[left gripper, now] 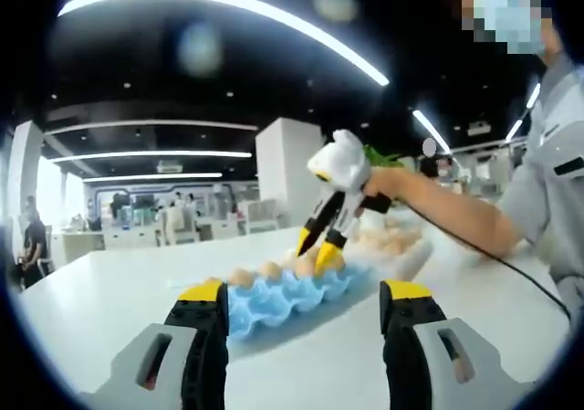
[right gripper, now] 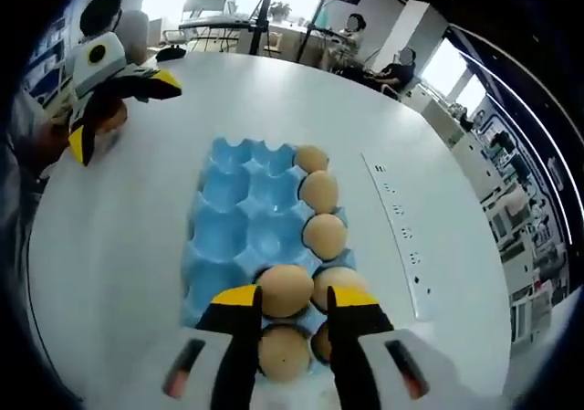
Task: Pick up the eggs on the table and place them into the egg tray on the table
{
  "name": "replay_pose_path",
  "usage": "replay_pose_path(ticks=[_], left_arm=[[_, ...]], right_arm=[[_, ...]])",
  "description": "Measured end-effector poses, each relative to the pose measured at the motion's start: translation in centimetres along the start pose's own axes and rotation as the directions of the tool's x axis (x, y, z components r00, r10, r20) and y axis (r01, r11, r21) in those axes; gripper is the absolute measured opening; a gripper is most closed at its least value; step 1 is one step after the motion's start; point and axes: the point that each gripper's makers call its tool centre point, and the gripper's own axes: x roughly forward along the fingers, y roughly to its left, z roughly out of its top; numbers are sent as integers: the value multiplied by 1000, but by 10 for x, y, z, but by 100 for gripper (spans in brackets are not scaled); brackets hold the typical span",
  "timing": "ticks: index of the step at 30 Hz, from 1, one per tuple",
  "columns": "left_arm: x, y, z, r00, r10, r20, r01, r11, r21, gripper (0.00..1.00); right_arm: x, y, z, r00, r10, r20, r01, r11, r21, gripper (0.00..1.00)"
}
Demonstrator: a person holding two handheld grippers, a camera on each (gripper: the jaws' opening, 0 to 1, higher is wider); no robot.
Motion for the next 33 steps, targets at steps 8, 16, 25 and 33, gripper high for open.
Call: replay_pose_path(ticks=[8,16,25,33], left_arm=[[1,-1,0,1000,-2,1,2,1000,-1,68],[1,-1,-1,1000,-2,-2,2,1000,-3,68],[3,-2,-2,1000,-5,-7,5,1000,-5,68],[3,-2,-3,1000,-6,-6,6,1000,-8,68]], right_arm=[[-30,-35,-12,993,-114,43,110,990,85,30],[-57,-62,-37,980,-198,35,189,967,173,30],[-69,-75,-58,971,-237,28,223,943,248,30],[-78,-73,-92,977,-198,-77,212,932,293,31]])
